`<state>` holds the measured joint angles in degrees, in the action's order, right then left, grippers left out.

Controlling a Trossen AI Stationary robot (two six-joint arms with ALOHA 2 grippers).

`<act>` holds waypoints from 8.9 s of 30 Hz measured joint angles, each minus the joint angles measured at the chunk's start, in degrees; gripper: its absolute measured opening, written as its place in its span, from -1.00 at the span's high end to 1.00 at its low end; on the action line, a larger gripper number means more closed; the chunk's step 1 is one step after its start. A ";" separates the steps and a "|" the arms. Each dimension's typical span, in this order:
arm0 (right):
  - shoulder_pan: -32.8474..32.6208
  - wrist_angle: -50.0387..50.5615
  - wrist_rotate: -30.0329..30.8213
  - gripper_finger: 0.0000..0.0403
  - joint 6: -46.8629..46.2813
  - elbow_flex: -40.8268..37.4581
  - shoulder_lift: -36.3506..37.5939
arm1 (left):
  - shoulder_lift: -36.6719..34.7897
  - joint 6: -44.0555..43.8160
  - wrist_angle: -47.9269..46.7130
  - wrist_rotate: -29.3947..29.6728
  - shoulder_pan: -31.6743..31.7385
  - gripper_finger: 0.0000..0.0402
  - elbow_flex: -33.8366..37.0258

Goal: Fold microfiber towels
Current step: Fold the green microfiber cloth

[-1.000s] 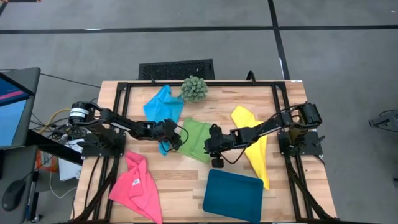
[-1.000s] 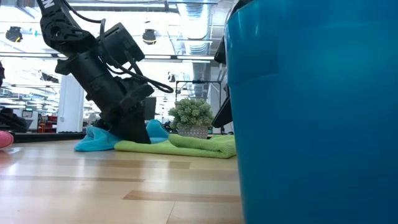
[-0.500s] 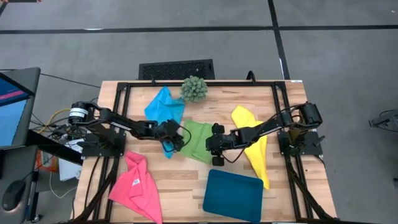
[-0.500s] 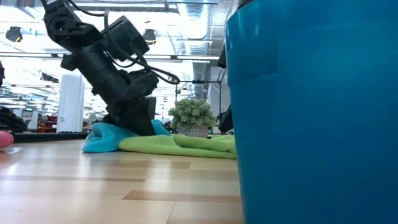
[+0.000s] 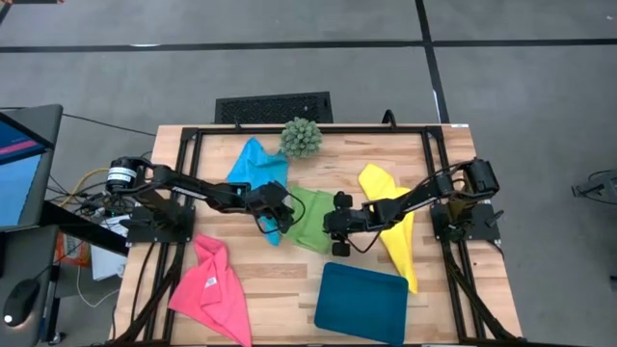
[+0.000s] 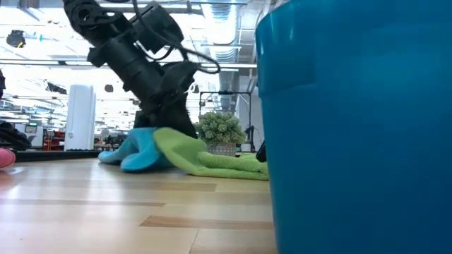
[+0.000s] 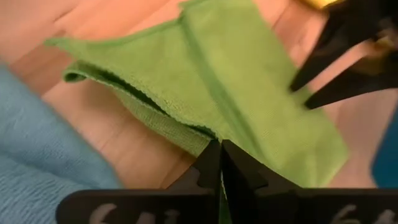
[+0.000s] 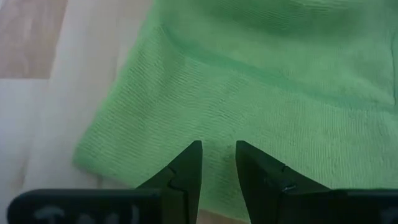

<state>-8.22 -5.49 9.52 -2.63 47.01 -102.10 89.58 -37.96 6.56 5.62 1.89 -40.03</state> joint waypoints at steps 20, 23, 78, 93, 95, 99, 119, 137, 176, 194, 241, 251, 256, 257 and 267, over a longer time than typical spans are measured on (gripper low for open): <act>0.10 -5.20 0.02 0.39 -0.44 -2.35 0.00 | 2.48 1.28 -0.46 -3.82 0.00 1.00 -7.26; 0.10 -5.33 0.02 0.39 -0.42 -2.36 0.00 | 2.45 1.26 -0.46 -4.00 0.00 1.00 -7.85; 0.17 -12.73 -0.61 0.39 -3.89 -1.82 -8.49 | 2.25 6.53 -30.72 12.08 -0.42 0.68 -6.97; -0.03 -11.42 -1.36 0.39 -5.35 -1.93 -8.02 | 2.23 12.01 -34.05 10.41 -0.42 0.65 -7.00; -0.01 -11.48 -1.38 0.39 -5.36 -1.93 -8.02 | 2.23 12.50 -34.06 9.62 -0.42 0.57 -7.00; -0.01 -11.76 -1.44 0.39 -5.27 -1.98 -8.02 | 2.23 13.68 -33.19 9.58 -0.37 0.28 -7.00; -0.05 -11.45 -1.49 0.39 -5.40 -1.99 -8.02 | 2.10 20.04 -53.23 16.60 0.00 -0.45 -6.00; -1.19 -10.56 -2.25 0.39 -6.15 -2.29 -6.65 | -8.65 14.74 -47.78 14.16 9.74 -0.45 -4.51; -1.98 -6.63 -1.69 0.39 -5.93 -2.41 -3.32 | 6.93 -10.70 -10.07 0.40 -1.25 -0.23 -1.99; -1.93 -6.78 -1.69 0.39 -2.92 -2.43 0.42 | 7.12 -8.00 -7.88 -1.79 0.34 0.76 -1.80; -4.42 -3.33 6.48 0.39 1.16 1.95 2.04 | 6.84 -1.50 -6.33 -6.90 6.84 0.91 -3.52; -3.99 -9.91 7.12 0.39 -4.78 -4.12 -2.26 | 6.82 -1.60 -12.98 -9.12 6.36 0.91 -11.10; -3.53 -12.40 7.14 0.39 -5.06 -3.93 -4.99 | 6.82 -2.29 -16.08 -9.44 4.59 0.91 -15.05; -3.53 -12.72 7.23 0.39 -5.05 -3.89 -5.41 | 6.82 -2.75 -16.10 -9.44 4.08 0.91 -15.61; -2.89 -15.14 6.71 0.39 -4.46 -3.98 -5.88 | 6.82 -7.01 -16.19 -6.97 0.01 0.91 -17.95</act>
<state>-11.11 -20.62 16.23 -7.09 43.03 -107.98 96.40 -44.97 -9.63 -1.34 1.90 -57.98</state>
